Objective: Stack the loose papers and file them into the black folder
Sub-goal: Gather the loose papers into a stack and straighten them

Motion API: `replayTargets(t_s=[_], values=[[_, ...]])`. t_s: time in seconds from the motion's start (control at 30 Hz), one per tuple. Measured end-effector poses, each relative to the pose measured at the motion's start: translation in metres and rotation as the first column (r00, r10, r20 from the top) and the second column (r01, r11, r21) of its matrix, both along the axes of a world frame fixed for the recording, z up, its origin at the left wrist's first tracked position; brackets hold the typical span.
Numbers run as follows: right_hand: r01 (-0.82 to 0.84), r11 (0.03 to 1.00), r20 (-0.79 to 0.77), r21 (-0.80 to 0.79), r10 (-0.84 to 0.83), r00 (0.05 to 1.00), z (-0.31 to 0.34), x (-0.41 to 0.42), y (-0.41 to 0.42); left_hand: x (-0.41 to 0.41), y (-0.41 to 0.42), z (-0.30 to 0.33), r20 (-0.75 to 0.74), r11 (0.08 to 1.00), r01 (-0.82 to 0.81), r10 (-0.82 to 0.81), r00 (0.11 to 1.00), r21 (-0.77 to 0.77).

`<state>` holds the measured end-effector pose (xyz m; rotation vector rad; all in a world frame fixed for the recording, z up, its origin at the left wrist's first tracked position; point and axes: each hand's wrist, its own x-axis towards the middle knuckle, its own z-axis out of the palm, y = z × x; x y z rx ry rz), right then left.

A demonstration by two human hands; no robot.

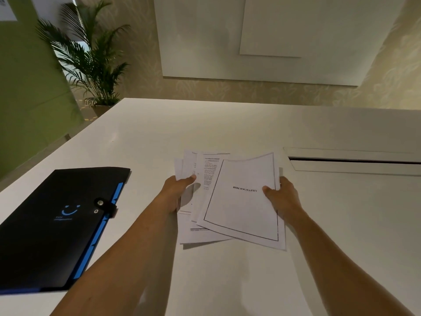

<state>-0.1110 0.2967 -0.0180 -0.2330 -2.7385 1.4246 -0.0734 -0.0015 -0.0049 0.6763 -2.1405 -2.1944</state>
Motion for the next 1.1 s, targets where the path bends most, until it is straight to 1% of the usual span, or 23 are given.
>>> replayTargets(t_s=[0.03,0.07,0.1,0.13,0.17,0.2,0.27,0.3,0.33,0.4,0.47,0.53,0.6,0.63,0.67,0.7,0.73,0.77,0.8,0.87,0.97,1.1], values=[[0.015,0.989,-0.038,0.149,-0.009,0.999,-0.005,0.002,-0.003,0.0,0.0,-0.001,-0.012,1.0,0.021,-0.021,1.0,-0.009],[0.041,0.951,-0.096,0.308,-0.012,0.995,-0.011,0.003,-0.006,0.0,-0.001,-0.001,-0.03,0.999,0.044,-0.045,0.999,-0.03],[0.065,0.902,-0.148,0.428,-0.001,0.989,-0.016,0.004,-0.01,0.001,0.001,0.001,-0.054,0.996,0.069,-0.072,0.996,-0.062],[0.074,0.875,-0.178,0.479,0.014,0.984,-0.019,0.005,-0.014,0.001,0.003,0.002,-0.079,0.991,0.095,-0.102,0.992,-0.095],[0.063,0.873,-0.181,0.483,0.029,0.983,-0.021,0.007,-0.018,0.002,0.005,0.004,-0.101,0.986,0.129,-0.14,0.985,-0.106],[0.048,0.88,-0.18,0.472,0.043,0.983,-0.022,0.008,-0.022,0.002,0.007,0.004,-0.118,0.983,0.17,-0.178,0.977,-0.073],[0.027,0.891,-0.194,0.453,0.068,0.979,-0.024,0.011,-0.028,0.002,0.012,0.001,-0.139,0.972,0.23,-0.221,0.965,0.05],[0.021,0.901,-0.207,0.434,0.077,0.975,-0.024,0.013,-0.031,0.001,0.014,-0.001,-0.128,0.971,0.233,-0.225,0.966,0.058],[0.011,0.911,-0.22,0.412,0.088,0.971,-0.023,0.014,-0.033,0.001,0.016,-0.003,-0.103,0.975,0.223,-0.221,0.97,0.018],[-0.01,0.923,-0.251,0.384,0.115,0.961,-0.023,0.015,-0.035,-0.001,0.018,-0.006,-0.076,0.973,0.206,-0.214,0.974,-0.109],[-0.01,0.95,-0.26,0.311,0.095,0.961,-0.021,0.014,-0.034,0.0,0.018,-0.008,-0.112,0.975,0.175,-0.191,0.975,-0.136],[0.02,0.992,-0.2,0.123,0.005,0.98,-0.015,0.013,-0.03,0.002,0.016,-0.009,-0.184,0.985,0.145,-0.161,0.97,-0.098],[0.037,0.993,-0.085,-0.116,-0.047,0.995,-0.005,0.009,-0.026,0.005,0.012,-0.005,-0.263,0.988,0.116,-0.139,0.955,-0.098],[0.03,0.962,-0.028,-0.271,-0.039,0.999,-0.001,0.005,-0.023,0.006,0.01,0.0,-0.295,0.987,0.109,-0.14,0.945,-0.117],[0.004,0.895,0.021,-0.447,0.005,1.0,0.002,0.001,-0.02,0.007,0.007,0.005,-0.32,0.985,0.113,-0.15,0.936,-0.131],[-0.043,0.796,0.051,-0.604,0.093,0.994,0.005,-0.003,-0.018,0.008,0.004,0.011,-0.342,0.983,0.13,-0.168,0.924,-0.131],[-0.11,0.703,0.033,-0.702,0.187,0.982,0.01,-0.005,-0.017,0.008,0.001,0.018,-0.366,0.98,0.158,-0.193,0.91,-0.123],[-0.178,0.656,-0.01,-0.733,0.251,0.968,0.016,-0.004,-0.019,0.009,-0.001,0.025,-0.393,0.975,0.187,-0.219,0.893,-0.119],[-0.227,0.669,-0.055,-0.708,0.268,0.962,0.024,-0.004,-0.022,0.009,-0.003,0.032,-0.417,0.971,0.204,-0.239,0.877,-0.128],[-0.277,0.734,-0.177,-0.62,0.213,0.961,0.043,-0.003,-0.029,0.009,-0.005,0.048,-0.453,0.967,0.196,-0.249,0.856,-0.161],[-0.362,0.786,-0.394,-0.501,0.165,0.904,0.079,-0.004,-0.04,0.009,-0.008,0.074,-0.522,0.971,0.13,-0.218,0.824,-0.2],[-0.414,0.802,-0.522,-0.431,0.152,0.839,0.12,-0.003,-0.045,0.012,-0.009,0.109,-0.625,0.966,0.001,-0.167,0.763,-0.258]])
